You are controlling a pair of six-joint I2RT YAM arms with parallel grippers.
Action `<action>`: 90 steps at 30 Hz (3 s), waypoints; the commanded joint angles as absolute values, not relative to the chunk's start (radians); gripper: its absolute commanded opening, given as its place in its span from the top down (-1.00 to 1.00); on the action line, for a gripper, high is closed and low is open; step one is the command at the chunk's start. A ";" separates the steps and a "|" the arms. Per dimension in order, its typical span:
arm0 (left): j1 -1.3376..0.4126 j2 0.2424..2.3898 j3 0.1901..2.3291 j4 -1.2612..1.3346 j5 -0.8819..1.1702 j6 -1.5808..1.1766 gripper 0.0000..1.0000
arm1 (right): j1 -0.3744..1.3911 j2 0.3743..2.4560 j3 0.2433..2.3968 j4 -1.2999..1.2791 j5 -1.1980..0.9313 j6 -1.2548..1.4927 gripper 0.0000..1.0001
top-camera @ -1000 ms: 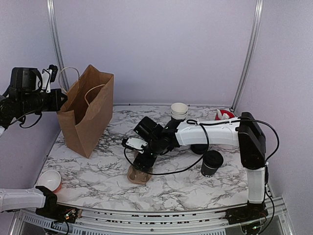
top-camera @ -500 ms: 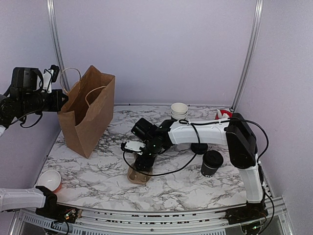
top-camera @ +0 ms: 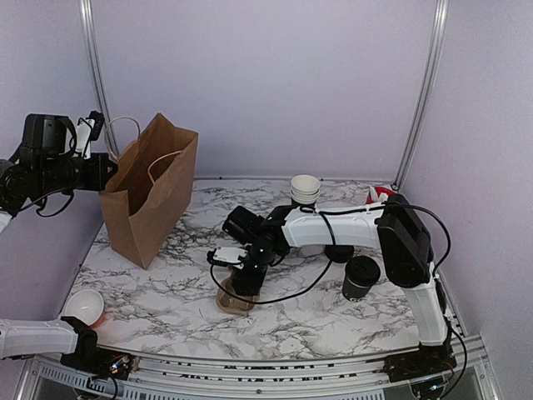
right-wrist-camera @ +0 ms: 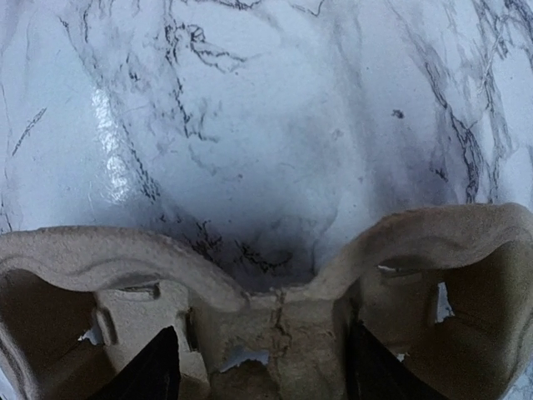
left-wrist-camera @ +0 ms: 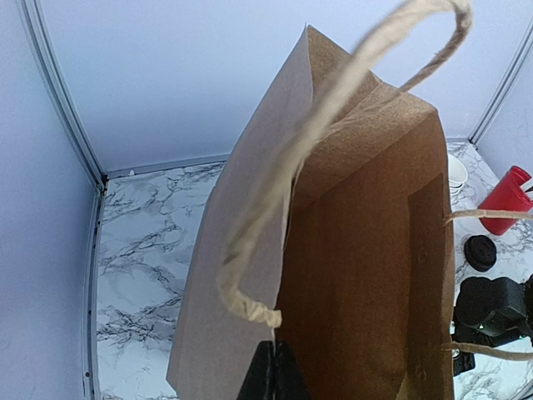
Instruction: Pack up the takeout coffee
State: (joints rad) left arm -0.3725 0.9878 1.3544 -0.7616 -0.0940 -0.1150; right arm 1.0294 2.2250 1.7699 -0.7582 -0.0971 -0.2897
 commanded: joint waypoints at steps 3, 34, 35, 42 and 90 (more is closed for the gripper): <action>-0.374 0.998 1.378 -0.752 -0.079 -0.083 1.00 | 1.036 2.240 1.794 -0.775 -0.116 -0.280 -0.20; -0.513 1.075 1.402 -0.808 -0.208 -0.035 1.00 | 1.038 1.867 1.577 -0.525 -0.058 -0.057 0.21; -0.526 1.085 1.407 -0.810 -0.216 -0.041 1.00 | 1.038 1.844 1.572 -0.522 -0.046 -0.046 0.21; -0.642 1.131 1.420 -0.808 -0.267 -0.093 1.00 | 1.020 1.696 1.550 -0.520 0.050 0.034 0.21; -1.035 1.224 1.502 -0.739 -0.558 -0.205 1.00 | 0.996 1.499 1.360 -0.094 -0.460 0.306 0.11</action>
State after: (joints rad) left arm -1.0298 1.2762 1.4818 -0.7856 -0.5087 -0.2203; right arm 0.9939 1.5040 1.3960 -0.1467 -0.3908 0.2642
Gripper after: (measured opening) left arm 0.007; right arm 0.442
